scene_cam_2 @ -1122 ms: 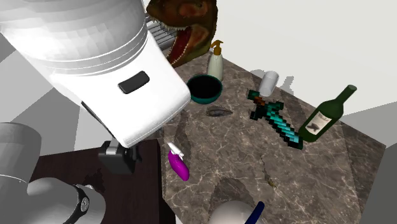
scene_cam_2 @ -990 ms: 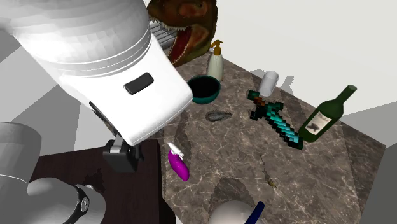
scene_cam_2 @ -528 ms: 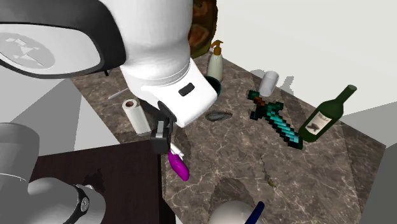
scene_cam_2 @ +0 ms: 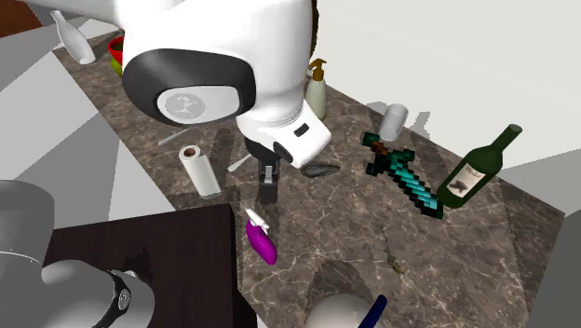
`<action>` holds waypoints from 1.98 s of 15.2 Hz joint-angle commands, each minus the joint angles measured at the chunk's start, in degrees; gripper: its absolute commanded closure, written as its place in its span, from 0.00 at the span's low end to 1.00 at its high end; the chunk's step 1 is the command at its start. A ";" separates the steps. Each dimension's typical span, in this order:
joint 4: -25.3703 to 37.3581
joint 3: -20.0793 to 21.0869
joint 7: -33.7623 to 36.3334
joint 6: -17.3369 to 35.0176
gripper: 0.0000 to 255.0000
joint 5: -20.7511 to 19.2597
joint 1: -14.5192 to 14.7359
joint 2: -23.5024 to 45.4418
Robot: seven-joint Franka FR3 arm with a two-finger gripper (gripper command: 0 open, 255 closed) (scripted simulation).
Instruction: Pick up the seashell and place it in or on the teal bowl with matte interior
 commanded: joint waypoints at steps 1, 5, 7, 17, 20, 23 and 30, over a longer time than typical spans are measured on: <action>0.86 1.42 0.92 4.13 0.00 0.37 0.55 4.42; 3.13 4.09 3.24 11.28 0.00 0.23 1.49 12.96; 4.75 5.28 4.66 14.55 0.00 -0.40 1.90 17.43; 17.26 7.35 14.48 26.41 0.00 -9.17 5.68 40.41; 22.44 6.38 17.38 28.23 0.00 -12.18 7.97 47.16; 28.30 5.11 19.76 29.28 0.00 -14.59 10.50 53.79; 44.87 2.29 23.37 28.94 0.00 -18.02 16.16 69.32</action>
